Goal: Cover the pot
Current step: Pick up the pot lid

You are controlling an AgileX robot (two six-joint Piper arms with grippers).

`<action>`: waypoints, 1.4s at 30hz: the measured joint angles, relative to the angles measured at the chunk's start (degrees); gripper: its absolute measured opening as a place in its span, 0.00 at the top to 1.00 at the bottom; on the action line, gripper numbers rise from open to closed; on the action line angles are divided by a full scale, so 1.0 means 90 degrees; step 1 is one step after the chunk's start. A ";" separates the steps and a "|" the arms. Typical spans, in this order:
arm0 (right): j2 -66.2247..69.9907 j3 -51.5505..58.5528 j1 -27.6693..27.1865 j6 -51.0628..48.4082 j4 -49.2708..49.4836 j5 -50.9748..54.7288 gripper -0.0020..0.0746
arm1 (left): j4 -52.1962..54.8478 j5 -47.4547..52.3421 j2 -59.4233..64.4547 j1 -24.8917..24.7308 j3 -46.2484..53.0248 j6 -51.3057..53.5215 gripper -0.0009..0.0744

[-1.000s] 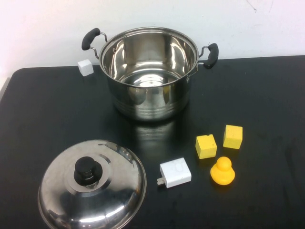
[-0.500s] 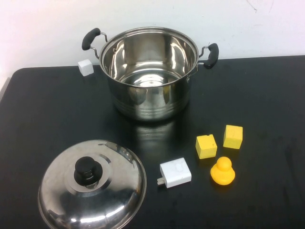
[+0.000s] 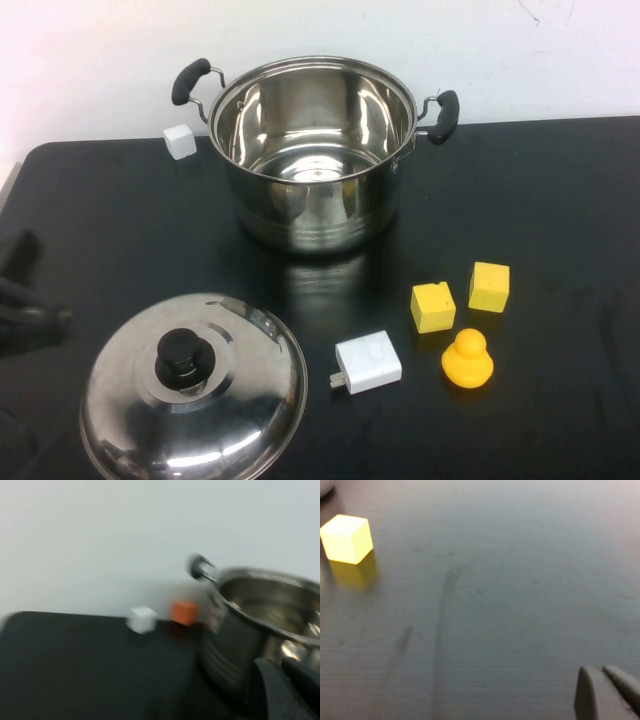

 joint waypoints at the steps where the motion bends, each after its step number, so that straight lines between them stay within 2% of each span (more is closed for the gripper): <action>1: 0.0000 0.0000 0.0000 0.0000 0.0000 0.0000 0.98 | 0.0250 -0.0218 0.0226 0.0000 0.0000 -0.0134 0.96; 6: 0.0000 0.0000 0.0000 0.0000 0.0000 0.0000 0.98 | 0.1291 -0.1084 0.1404 0.0000 0.0000 -0.0549 0.85; 8: 0.0000 0.0000 0.0000 0.0000 0.0000 0.0000 0.98 | 0.1504 -0.1394 0.1747 0.0000 0.0000 -0.0575 0.75; 13: 0.0000 0.0000 0.0000 0.0000 0.0000 0.0000 0.98 | 0.2404 -0.2200 0.2606 0.0000 -0.0030 -0.0551 0.40; 15: 0.0000 0.0000 0.0000 0.0000 0.0000 0.0000 0.98 | 0.2699 -0.2261 0.2874 0.0000 -0.0043 -0.0537 0.31; 18: 0.0000 0.0000 0.0000 0.0000 0.0000 0.0000 0.98 | 0.2823 -0.2241 0.3172 0.0000 -0.0056 -0.0509 0.25; 24: 0.0000 0.0000 0.0000 0.0000 0.0000 0.0000 0.98 | 0.2875 -0.2023 0.3384 0.0000 -0.0056 -0.0133 0.23; 28: 0.0000 0.0000 0.0000 0.0000 0.0000 0.0000 0.98 | 0.2886 -0.1918 0.3513 0.0000 -0.0056 0.0056 0.26; 32: 0.0000 0.0000 0.0000 0.0000 0.0000 0.0000 0.98 | 0.2998 -0.1816 0.3594 0.0000 -0.0056 0.0142 0.39; 35: 0.0000 0.0000 0.0000 0.0000 0.0000 0.0000 0.98 | 0.3039 -0.1840 0.3622 0.0000 -0.0081 0.0193 0.57; 39: 0.0000 0.0000 0.0000 0.0000 0.0000 0.0000 0.98 | 0.2951 -0.1897 0.3635 0.0000 -0.0093 0.0148 0.56; 42: 0.0000 0.0000 0.0000 0.0000 0.0000 0.0000 0.98 | 0.2842 -0.1808 0.3567 0.0000 -0.0211 -0.0395 0.56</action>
